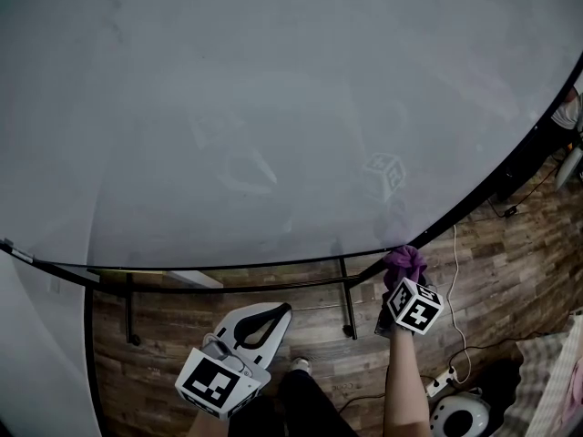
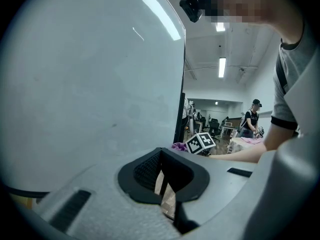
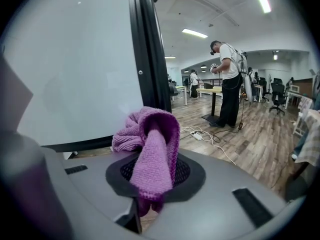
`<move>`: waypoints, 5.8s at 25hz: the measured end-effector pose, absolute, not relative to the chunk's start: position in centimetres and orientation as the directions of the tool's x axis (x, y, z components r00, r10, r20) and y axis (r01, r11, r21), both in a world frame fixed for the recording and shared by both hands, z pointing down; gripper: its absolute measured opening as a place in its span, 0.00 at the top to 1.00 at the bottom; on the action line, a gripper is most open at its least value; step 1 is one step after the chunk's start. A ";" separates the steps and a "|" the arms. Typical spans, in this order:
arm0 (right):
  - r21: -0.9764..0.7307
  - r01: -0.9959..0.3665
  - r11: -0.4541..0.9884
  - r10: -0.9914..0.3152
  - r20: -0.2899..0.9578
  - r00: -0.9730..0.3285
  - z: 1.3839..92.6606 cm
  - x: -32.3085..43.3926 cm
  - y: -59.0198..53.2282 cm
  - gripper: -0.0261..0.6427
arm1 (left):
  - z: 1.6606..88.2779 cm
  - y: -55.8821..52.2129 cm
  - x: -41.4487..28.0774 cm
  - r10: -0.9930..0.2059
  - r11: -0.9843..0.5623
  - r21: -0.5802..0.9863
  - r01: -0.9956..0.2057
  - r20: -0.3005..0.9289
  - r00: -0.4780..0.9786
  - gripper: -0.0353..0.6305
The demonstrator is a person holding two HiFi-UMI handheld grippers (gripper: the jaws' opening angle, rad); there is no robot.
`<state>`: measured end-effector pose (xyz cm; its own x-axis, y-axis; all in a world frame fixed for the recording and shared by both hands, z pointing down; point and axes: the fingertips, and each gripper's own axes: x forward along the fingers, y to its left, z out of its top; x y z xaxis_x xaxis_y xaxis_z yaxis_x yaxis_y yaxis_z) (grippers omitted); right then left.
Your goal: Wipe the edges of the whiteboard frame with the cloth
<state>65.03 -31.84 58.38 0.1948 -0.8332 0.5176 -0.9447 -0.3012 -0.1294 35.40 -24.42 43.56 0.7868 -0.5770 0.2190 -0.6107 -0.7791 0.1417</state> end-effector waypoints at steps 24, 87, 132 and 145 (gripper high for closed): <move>-0.194 -0.974 -0.114 -0.940 0.339 0.042 48.0 53.3 -24.5 0.87 | 38.1 -21.2 29.5 -0.579 -0.804 0.076 -0.590 0.133 0.805 0.92; -0.029 -0.811 0.584 -0.811 0.003 -0.585 31.0 41.0 -11.2 0.87 | 30.5 -7.2 25.5 -0.880 -0.473 -0.038 -0.880 -0.025 0.474 0.92; 0.023 -0.685 0.728 -0.685 -0.026 -0.729 29.9 41.5 -3.0 0.86 | 29.3 2.6 26.1 -0.965 -0.257 -0.069 -0.964 -0.029 0.259 0.92; 0.001 -0.689 0.725 -0.689 -0.036 -0.724 30.2 42.0 -3.1 0.86 | 29.4 2.2 26.7 -0.962 -0.269 -0.077 -0.960 -0.026 0.272 0.92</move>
<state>42.00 -3.11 30.15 -0.7242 -0.6886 -0.0362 -0.6891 0.7247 0.0009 26.69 2.23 29.41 0.2719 -0.9620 -0.0265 -0.9600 -0.2692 -0.0772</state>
